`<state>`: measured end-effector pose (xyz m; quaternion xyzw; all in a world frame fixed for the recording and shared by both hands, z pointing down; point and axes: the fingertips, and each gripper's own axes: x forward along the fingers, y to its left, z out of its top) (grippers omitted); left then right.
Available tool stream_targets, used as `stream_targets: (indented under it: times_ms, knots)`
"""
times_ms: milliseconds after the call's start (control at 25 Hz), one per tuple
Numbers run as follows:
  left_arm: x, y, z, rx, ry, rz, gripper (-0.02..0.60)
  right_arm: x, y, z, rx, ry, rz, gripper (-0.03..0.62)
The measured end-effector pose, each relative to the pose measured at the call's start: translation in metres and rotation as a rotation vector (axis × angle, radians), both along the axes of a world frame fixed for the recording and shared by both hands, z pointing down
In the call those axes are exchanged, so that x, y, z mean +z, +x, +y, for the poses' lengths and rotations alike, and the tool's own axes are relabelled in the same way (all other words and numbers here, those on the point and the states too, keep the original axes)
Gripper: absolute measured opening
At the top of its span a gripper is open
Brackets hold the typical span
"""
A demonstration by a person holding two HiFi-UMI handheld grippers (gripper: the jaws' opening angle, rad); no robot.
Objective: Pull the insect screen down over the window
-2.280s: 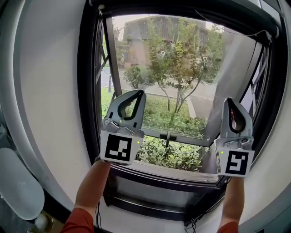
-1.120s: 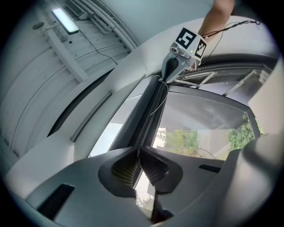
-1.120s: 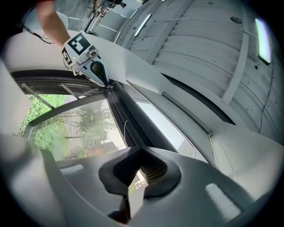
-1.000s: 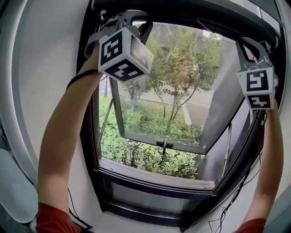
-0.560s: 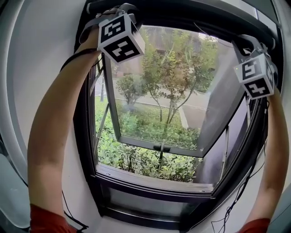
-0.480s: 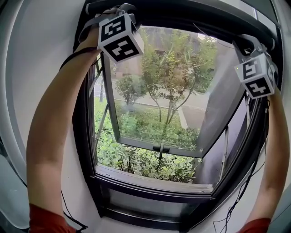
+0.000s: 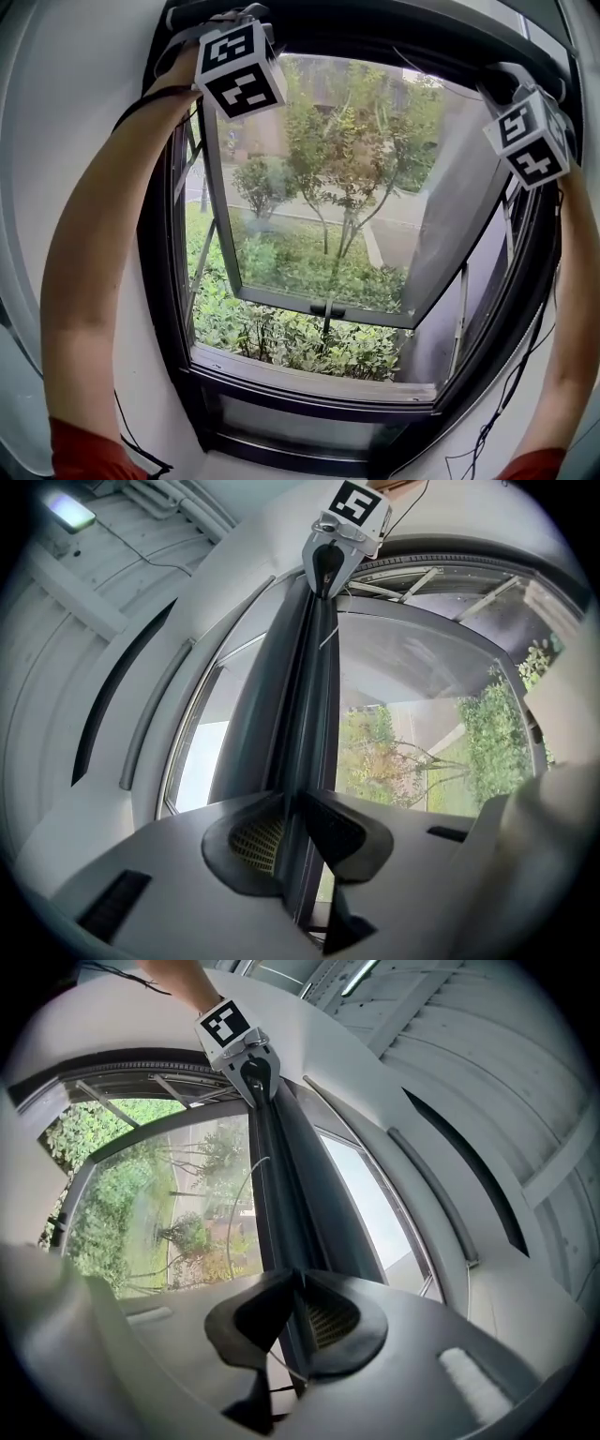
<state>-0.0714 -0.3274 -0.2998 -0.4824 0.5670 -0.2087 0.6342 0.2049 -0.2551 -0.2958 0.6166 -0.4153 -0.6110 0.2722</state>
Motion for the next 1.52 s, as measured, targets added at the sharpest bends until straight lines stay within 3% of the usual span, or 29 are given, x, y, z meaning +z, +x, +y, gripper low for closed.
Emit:
stream_targets:
  times_ms: [360,720,960,1520]
  knots:
    - [0.000,0.005,0.002,-0.056,-0.088,-0.091,0.075,-0.001,0.001,-0.002,0.080,-0.083,0.066,0.051]
    - [-0.008,0.003,0.003,-0.117,-0.166,-0.122,0.070,0.002,0.002,-0.010,0.145,-0.210,0.112,0.040]
    - [-0.006,0.007,-0.001,-0.160,-0.194,-0.176,0.041,0.001,-0.001,-0.009,0.114,-0.193,0.118,0.038]
    - [-0.001,0.005,0.001,-0.172,-0.142,-0.170,0.035,-0.002,-0.007,-0.003,0.155,-0.134,0.152,0.031]
